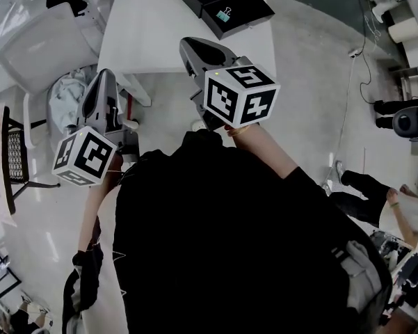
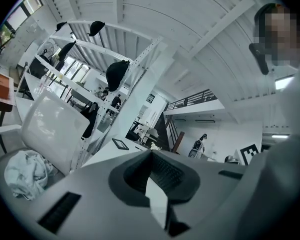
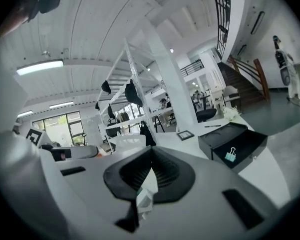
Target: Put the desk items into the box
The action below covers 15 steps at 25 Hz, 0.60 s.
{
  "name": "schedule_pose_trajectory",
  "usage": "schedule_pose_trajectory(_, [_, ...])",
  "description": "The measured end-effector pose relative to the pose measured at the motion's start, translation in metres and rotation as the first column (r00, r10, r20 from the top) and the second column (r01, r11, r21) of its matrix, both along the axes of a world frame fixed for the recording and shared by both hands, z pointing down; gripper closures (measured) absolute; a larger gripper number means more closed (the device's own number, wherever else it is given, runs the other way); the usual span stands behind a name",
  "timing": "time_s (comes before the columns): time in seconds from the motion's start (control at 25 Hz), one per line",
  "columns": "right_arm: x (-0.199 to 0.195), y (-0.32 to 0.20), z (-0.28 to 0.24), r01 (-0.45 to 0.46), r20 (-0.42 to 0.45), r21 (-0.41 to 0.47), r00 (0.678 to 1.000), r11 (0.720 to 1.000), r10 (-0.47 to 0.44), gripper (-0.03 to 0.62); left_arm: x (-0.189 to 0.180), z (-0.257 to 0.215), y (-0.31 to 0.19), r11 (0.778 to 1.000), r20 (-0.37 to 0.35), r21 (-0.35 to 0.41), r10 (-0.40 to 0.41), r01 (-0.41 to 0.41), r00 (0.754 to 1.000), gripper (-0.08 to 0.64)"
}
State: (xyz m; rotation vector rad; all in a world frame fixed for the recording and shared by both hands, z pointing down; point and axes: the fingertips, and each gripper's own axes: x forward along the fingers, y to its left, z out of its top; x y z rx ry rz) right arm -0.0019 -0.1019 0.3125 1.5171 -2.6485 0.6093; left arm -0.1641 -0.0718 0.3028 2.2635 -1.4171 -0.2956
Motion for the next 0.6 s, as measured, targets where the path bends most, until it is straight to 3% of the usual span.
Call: schedule_pose_trajectory(0.6, [0.001,0.015,0.014,-0.035,-0.077,-0.011,0.996,0.999,0.034,0.588,0.0,0.004,0.015,1.0,0.002,-0.007,0.022,-0.022,1.0,0.549])
